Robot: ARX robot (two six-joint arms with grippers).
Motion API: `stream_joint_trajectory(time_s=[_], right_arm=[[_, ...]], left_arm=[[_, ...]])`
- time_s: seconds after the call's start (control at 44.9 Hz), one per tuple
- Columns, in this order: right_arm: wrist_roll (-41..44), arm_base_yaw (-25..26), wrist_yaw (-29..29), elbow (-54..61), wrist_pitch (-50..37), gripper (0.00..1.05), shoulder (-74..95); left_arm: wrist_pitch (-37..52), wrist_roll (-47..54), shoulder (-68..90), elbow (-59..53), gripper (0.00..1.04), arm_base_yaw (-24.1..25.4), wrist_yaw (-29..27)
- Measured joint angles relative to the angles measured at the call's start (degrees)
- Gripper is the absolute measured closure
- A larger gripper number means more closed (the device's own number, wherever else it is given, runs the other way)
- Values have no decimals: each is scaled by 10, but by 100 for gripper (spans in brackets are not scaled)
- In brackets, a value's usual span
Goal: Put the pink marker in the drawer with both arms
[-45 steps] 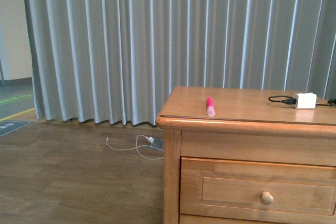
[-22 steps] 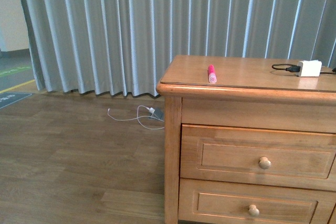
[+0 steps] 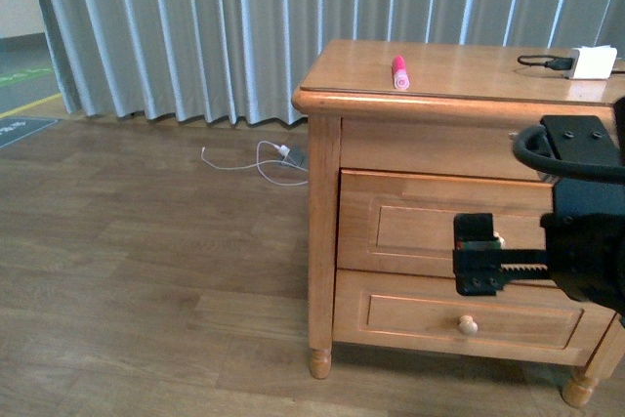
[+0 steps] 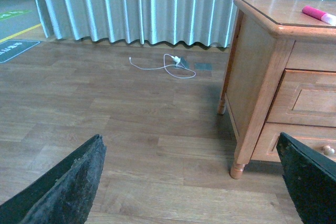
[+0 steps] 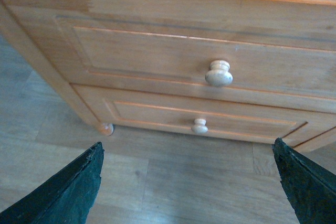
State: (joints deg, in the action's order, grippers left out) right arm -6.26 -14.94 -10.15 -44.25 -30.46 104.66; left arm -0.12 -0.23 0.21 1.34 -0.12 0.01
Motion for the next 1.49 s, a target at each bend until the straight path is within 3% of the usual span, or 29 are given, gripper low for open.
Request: stream_joint_trajectory(time_s=[0.178, 0.512, 1.091, 1.247, 1.403, 1.492], right_arm=[[-16, 0, -28, -111, -14, 9, 127], [-17, 13, -51, -208, -23, 9, 224], [-9, 38, -58, -246, -20, 9, 262], [-4, 39, -58, -246, -20, 28, 262], [-2, 41, -57, -246, -15, 60, 262], [-2, 42, -56, -246, -14, 72, 262]], left_arm=[[0, 0, 0, 0, 6, 0, 0], [0, 0, 0, 0, 6, 0, 0], [0, 0, 0, 0, 6, 0, 0], [0, 0, 0, 0, 6, 0, 0], [0, 0, 0, 0, 6, 0, 0], [0, 0, 0, 0, 6, 0, 0]])
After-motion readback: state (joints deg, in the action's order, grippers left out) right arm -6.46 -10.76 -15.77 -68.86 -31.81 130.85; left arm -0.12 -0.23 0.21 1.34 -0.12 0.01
